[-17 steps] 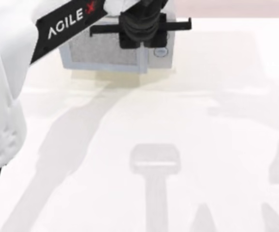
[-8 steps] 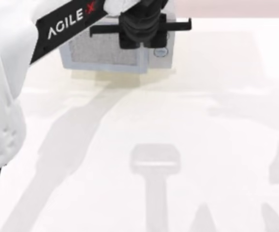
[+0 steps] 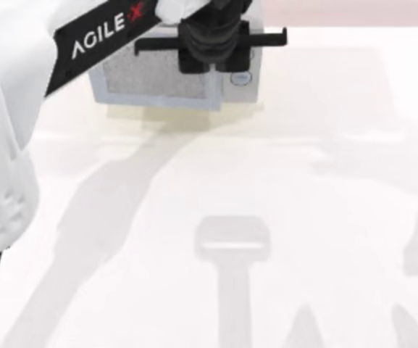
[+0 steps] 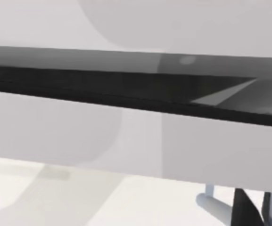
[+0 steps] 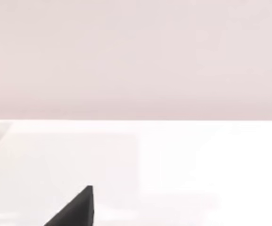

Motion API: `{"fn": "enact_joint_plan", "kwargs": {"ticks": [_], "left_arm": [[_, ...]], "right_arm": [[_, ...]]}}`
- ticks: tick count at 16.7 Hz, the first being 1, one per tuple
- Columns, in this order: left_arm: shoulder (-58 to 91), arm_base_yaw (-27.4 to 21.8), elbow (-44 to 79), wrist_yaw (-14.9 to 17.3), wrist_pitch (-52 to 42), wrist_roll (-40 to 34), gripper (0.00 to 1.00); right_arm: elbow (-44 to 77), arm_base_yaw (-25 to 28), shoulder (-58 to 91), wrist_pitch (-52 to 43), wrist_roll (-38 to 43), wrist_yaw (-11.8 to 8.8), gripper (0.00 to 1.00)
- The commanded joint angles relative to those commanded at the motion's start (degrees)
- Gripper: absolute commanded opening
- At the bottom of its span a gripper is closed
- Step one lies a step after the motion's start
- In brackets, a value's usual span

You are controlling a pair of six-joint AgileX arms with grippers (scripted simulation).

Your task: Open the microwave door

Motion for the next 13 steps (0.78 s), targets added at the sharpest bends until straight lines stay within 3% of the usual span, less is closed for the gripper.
{"fn": "enact_joint_plan", "kwargs": {"ticks": [5,13], "left_arm": [[-0.09,-0.25,0.08,0.38,0.25,-0.13,0.00],[-5.69,0.26,-9.41,2.18,5.09,4.83,0.00]], "right_arm": [[0.00,0.00,0.00,0.00,0.00,0.00,1.00],[0.00,0.00,0.00,0.00,0.00,0.00,1.00]]}}
